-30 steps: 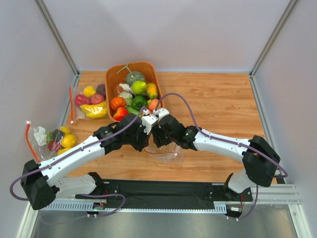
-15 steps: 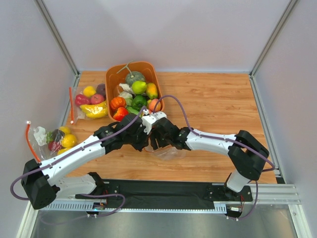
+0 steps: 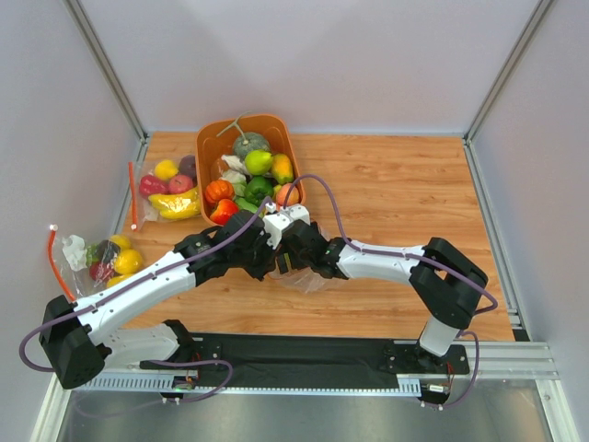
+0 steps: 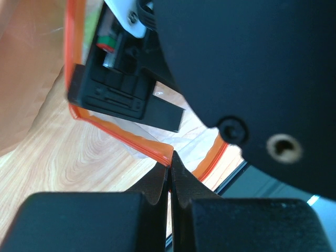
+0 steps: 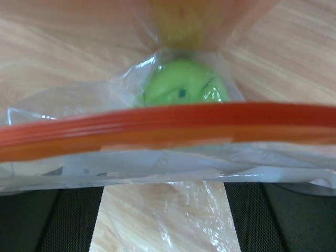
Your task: Open the zip-top bag and remove the fake food
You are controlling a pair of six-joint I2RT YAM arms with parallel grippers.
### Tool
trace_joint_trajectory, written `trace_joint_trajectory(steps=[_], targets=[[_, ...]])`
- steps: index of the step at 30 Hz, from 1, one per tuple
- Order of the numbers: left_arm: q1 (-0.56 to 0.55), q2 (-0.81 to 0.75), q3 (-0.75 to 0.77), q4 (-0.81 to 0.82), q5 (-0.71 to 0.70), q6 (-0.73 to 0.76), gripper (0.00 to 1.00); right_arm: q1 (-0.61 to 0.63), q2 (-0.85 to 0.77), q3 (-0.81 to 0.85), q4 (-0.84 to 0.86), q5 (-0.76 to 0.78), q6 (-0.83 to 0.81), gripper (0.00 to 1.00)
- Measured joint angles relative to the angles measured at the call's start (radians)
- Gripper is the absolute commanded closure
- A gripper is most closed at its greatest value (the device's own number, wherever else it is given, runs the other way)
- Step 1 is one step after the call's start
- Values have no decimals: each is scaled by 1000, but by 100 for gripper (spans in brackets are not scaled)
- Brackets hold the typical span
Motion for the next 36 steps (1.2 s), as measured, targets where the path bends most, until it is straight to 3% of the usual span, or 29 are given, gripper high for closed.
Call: trace_joint_trajectory(steps=[14,22,36], targets=[[0,0,0,0,7,0,100,-14,88,-18,208,91,19,17],[0,0,0,0,24,0,100,-14,100,-20,240,114,20,59],[-1,-1,21,38,21,-2,100,-25,-136,-33,56,19,20,64]])
